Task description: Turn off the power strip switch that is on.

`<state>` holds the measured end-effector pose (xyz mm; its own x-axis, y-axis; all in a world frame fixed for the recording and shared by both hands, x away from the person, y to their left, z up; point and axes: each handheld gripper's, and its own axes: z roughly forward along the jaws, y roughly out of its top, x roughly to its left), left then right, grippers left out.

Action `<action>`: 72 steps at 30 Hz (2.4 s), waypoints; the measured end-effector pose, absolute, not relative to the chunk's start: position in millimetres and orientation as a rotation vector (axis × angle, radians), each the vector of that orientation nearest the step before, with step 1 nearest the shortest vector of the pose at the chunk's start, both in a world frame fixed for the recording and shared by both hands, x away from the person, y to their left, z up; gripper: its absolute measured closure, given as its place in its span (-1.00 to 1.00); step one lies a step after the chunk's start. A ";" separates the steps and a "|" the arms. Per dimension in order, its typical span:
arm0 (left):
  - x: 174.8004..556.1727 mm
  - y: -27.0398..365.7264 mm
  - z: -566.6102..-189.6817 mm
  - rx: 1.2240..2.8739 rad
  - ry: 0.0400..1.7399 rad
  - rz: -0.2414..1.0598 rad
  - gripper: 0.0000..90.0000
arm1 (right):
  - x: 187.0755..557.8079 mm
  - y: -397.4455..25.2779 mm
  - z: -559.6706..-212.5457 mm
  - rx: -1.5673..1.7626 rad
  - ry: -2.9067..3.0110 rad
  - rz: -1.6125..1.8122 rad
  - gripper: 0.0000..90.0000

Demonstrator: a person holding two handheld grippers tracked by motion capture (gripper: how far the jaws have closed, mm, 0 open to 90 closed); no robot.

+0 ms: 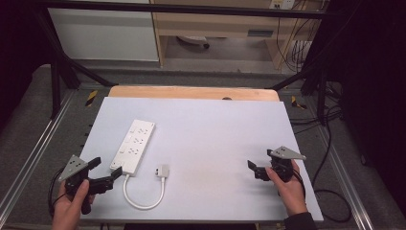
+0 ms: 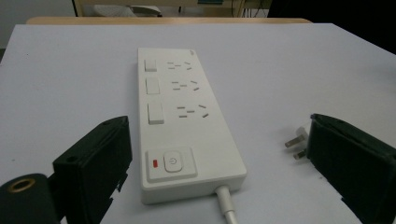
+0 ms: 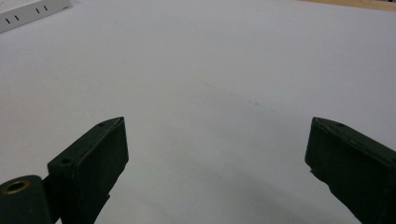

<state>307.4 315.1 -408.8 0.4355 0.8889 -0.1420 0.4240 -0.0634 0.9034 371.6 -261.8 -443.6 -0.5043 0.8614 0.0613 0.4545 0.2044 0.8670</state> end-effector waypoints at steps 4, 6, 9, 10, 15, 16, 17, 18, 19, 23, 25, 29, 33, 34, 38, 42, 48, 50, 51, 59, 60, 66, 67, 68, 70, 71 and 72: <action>307.4 315.2 -408.9 1.678 1.157 0.575 -0.85 | 368.8 -259.8 -441.0 1.169 2.043 1.251 -0.86; 307.4 315.0 -409.0 1.679 1.159 0.575 -0.85 | 368.2 -259.5 -440.2 1.161 2.039 1.255 -0.86; 307.6 315.0 -409.3 1.679 1.163 0.573 -0.85 | 367.9 -259.1 -439.6 1.154 2.039 1.260 -0.86; 307.6 315.1 -409.2 1.679 1.163 0.573 -0.85 | 368.1 -258.8 -440.0 1.156 2.044 1.256 -0.86; 307.7 315.1 -409.2 1.678 1.161 0.571 -0.85 | 368.2 -258.1 -440.1 1.156 2.052 1.253 -0.87; 307.7 315.3 -409.1 1.678 1.159 0.573 -0.85 | 368.2 -258.1 -440.1 1.156 2.052 1.253 -0.87; 307.6 315.5 -408.9 1.676 1.158 0.573 -0.85 | 368.3 -257.7 -440.4 1.156 2.054 1.251 -0.87; 307.6 315.3 -408.7 1.670 1.159 0.570 -0.85 | 368.4 -257.2 -440.9 1.153 2.059 1.247 -0.87; 307.5 315.2 -408.7 1.665 1.158 0.569 -0.85 | 368.2 -256.7 -440.7 1.157 2.062 1.245 -0.87; 307.2 315.2 -408.3 1.665 1.154 0.571 -0.85 | 367.6 -255.4 -440.7 1.159 2.062 1.245 -0.88; 307.0 315.1 -408.2 1.667 1.149 0.574 -0.85 | 367.7 -255.3 -440.8 1.156 2.063 1.242 -0.88; 307.1 314.4 -407.9 1.662 1.149 0.567 -0.85 | 368.0 -254.1 -441.3 1.152 2.071 1.238 -0.88; 306.8 314.1 -407.4 1.662 1.142 0.567 -0.85 | 367.5 -254.1 -440.8 1.150 2.069 1.239 -0.88; 306.7 314.2 -407.0 1.659 1.140 0.564 -0.85 | 367.4 -254.1 -440.7 1.146 2.071 1.238 -0.88; 307.3 314.0 -405.7 1.654 1.139 0.554 -0.86 | 366.3 -252.6 -440.5 1.144 2.075 1.240 -0.89; 308.2 313.9 -402.1 1.652 1.136 0.548 -0.86 | 366.6 -251.6 -441.3 1.133 2.087 1.235 -0.89; 312.5 310.5 -393.7 1.666 1.125 0.539 -0.87 | 365.7 -251.2 -440.7 1.129 2.087 1.236 -0.89; 315.5 308.8 -390.7 1.668 1.125 0.541 -0.87 | 365.4 -249.5 -440.2 1.123 2.091 1.236 -0.89; 317.1 308.1 -389.2 1.668 1.125 0.546 -0.87 | 365.4 -249.5 -440.2 1.123 2.091 1.236 -0.89; 331.5 301.6 -375.1 1.667 1.122 0.567 -0.86 | 365.5 -246.6 -441.8 1.113 2.110 1.225 -0.89; 333.8 300.7 -373.6 1.664 1.123 0.565 -0.86 | 365.4 -246.7 -441.8 1.114 2.109 1.223 -0.90; 346.7 293.8 -362.4 1.655 1.111 0.559 -0.85 | 364.7 -246.1 -440.8 1.113 2.105 1.223 -0.90; 349.0 292.7 -360.5 1.655 1.107 0.560 -0.85 | 365.4 -245.1 -441.1 1.108 2.108 1.224 -0.90; 351.3 291.5 -358.8 1.653 1.105 0.560 -0.85 | 365.4 -245.1 -441.1 1.108 2.108 1.224 -0.90; 356.1 289.3 -355.6 1.650 1.094 0.564 -0.85 | 365.4 -244.1 -441.5 1.108 2.115 1.223 -0.90; 358.1 288.3 -354.3 1.649 1.091 0.566 -0.85 | 365.2 -244.0 -441.6 1.104 2.116 1.222 -0.90; 359.9 287.4 -353.3 1.649 1.092 0.564 -0.85 | 364.9 -244.0 -441.6 1.103 2.115 1.224 -0.90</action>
<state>359.9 287.4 -353.3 0.4760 0.8671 -0.1471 0.3820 -0.0531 0.9226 364.9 -244.0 -441.6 -0.5749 0.8182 0.0057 0.4124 0.2837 0.8657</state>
